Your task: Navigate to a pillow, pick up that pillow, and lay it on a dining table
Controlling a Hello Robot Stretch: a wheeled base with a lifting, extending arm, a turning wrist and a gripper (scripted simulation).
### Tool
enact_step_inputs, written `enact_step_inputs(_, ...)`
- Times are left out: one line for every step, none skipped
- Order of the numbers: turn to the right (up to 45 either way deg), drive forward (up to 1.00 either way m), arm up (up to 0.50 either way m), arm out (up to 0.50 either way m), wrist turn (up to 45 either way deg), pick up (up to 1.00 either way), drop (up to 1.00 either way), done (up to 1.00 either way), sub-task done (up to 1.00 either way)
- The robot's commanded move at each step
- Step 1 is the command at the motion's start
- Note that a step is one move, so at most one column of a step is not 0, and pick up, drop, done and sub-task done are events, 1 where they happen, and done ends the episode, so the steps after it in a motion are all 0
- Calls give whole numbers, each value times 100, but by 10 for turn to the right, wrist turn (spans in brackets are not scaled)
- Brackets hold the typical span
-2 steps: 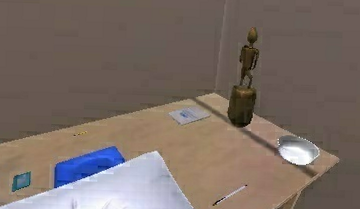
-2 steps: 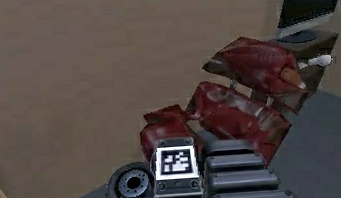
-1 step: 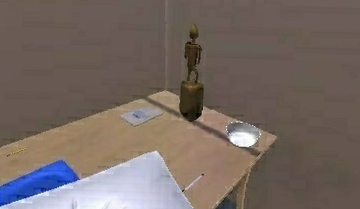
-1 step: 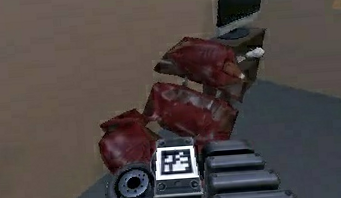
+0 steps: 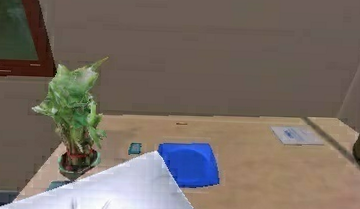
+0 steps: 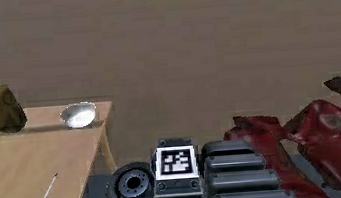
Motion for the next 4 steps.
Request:
enact_step_inputs(-120, 0, 0, 0, 0, 0, 0, 0, 0)
enact_step_inputs(390, 0, 0, 0, 0, 0, 0, 0, 0)
enact_step_inputs(-240, 0, 0, 0, 0, 0, 0, 0, 0)
enact_step_inputs(240, 0, 0, 0, 0, 0, 0, 0, 0)
